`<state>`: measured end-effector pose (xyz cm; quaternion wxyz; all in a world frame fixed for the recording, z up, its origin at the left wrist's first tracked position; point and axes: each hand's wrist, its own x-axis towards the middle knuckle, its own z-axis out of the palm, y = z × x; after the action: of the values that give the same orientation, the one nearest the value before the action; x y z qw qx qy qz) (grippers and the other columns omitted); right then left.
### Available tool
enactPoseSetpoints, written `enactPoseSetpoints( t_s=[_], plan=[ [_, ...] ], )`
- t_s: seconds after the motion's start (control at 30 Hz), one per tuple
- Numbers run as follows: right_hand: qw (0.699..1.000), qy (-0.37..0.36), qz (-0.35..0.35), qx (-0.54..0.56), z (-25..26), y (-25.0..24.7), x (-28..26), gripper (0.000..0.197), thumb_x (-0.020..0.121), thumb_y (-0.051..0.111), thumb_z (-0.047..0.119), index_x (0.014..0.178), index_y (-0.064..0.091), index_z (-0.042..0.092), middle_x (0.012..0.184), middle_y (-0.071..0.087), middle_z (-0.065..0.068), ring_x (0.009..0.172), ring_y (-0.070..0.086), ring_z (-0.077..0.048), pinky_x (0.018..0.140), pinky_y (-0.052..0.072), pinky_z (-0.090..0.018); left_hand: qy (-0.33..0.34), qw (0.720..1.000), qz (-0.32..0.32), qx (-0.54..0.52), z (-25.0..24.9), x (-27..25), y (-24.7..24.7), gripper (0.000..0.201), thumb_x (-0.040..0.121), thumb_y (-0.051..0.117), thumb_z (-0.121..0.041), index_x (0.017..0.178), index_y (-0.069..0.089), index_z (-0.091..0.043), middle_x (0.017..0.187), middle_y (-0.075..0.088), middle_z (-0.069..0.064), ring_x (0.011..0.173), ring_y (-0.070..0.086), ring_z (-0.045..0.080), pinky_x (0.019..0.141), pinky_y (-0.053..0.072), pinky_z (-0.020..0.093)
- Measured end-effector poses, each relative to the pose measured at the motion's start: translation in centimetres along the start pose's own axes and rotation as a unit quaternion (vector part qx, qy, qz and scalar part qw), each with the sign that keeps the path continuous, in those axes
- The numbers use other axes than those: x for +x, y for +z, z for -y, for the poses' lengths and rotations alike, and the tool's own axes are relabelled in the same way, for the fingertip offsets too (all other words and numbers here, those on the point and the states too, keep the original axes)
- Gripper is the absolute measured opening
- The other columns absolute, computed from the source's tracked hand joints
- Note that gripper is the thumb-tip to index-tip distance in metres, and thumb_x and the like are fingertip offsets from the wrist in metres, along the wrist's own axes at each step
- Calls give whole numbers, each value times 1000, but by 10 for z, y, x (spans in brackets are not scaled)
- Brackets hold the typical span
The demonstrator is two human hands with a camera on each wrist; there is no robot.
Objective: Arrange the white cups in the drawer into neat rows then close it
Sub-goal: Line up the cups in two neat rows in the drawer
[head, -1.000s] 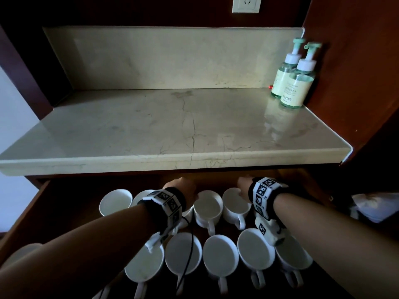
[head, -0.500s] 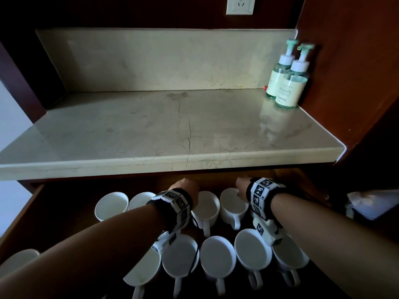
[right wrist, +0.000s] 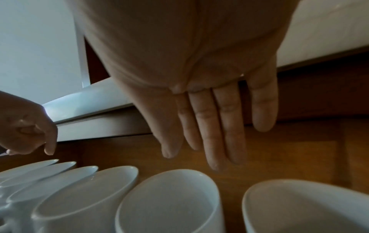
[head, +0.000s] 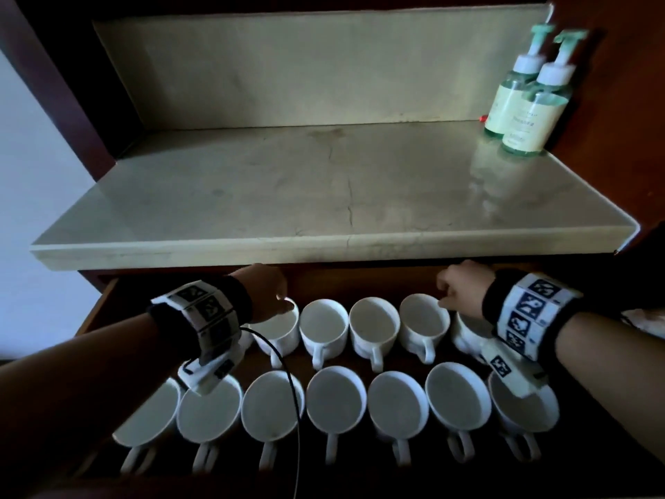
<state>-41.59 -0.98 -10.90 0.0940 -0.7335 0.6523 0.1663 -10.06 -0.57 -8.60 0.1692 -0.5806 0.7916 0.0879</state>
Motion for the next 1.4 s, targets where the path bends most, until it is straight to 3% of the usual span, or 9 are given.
enactPoseSetpoints(
  t_s=[0.1, 0.23, 0.4, 0.63, 0.87, 1.1, 1.23, 1.3, 1.4],
  plan=[
    [1000, -27, 4, -13, 20, -2, -13, 8, 88, 62, 26, 93, 60, 21, 105, 64, -3, 98, 60, -22, 72, 42, -25, 14, 999, 34, 20, 2, -10, 10, 41, 92, 53, -43, 108, 70, -9, 113, 68, 8, 108, 62, 25, 89, 49, 30],
    [994, -92, 59, 4, 52, 2, -35, 18, 81, 70, 34, 87, 63, 18, 77, 53, 8, 83, 61, -19, 63, 43, -26, 59, 995, 87, 1, -6, -23, 31, 38, 89, 58, -42, 100, 72, -8, 103, 71, 9, 93, 63, 20, 71, 45, 26],
    [982, -133, 132, -34, 73, 28, -39, 27, 83, 69, 39, 85, 65, 13, 83, 66, -5, 73, 58, -20, 57, 40, -26, 78, 992, 88, 55, -9, -31, 52, 41, 87, 59, -45, 95, 69, -6, 99, 71, 10, 98, 66, 25, 79, 49, 30],
    [964, -131, 181, -142, 91, 37, -37, 36, 93, 58, 40, 70, 52, 12, 65, 50, -1, 55, 44, -18, 56, 40, -26, 106, 982, 122, 94, -8, -28, 63, 41, 92, 52, -44, 96, 68, -6, 102, 70, 13, 100, 65, 28, 87, 53, 39],
    [961, -130, 174, -172, 99, 37, -36, 42, 95, 56, 33, 60, 41, 16, 60, 44, 2, 51, 40, -13, 57, 40, -25, 128, 977, 114, 125, -7, -30, 63, 42, 96, 50, -39, 111, 66, -3, 114, 66, 15, 110, 61, 28, 87, 49, 36],
    [960, -145, 165, -171, 105, 27, -40, 43, 95, 55, 37, 60, 39, 17, 61, 45, 2, 54, 44, -14, 64, 44, -27, 99, 988, 77, 90, 3, -33, 60, 47, 91, 56, -46, 99, 68, -1, 103, 70, 14, 102, 65, 27, 81, 50, 32],
    [975, -176, 101, -89, 107, 10, -42, 31, 90, 58, 40, 69, 57, 17, 68, 59, 1, 67, 57, -18, 67, 50, -32, 73, 995, 22, 57, 44, -47, 37, 37, 88, 59, -42, 94, 72, -8, 100, 71, 9, 98, 66, 23, 81, 48, 27],
    [975, -194, 65, -83, 114, 8, -40, 31, 88, 59, 43, 83, 66, 13, 81, 68, -4, 78, 63, -22, 71, 52, -32, 55, 995, 38, 75, 67, -56, 36, 36, 86, 60, -43, 94, 74, -11, 98, 73, 7, 97, 67, 23, 83, 51, 28],
    [966, -221, 70, -111, 131, 12, -38, 38, 91, 56, 45, 80, 60, 9, 74, 60, -7, 69, 56, -23, 57, 37, -29, 55, 990, 102, 76, 83, -65, 50, 37, 85, 60, -48, 91, 73, -13, 95, 73, 5, 93, 67, 22, 84, 52, 33]
  ],
)
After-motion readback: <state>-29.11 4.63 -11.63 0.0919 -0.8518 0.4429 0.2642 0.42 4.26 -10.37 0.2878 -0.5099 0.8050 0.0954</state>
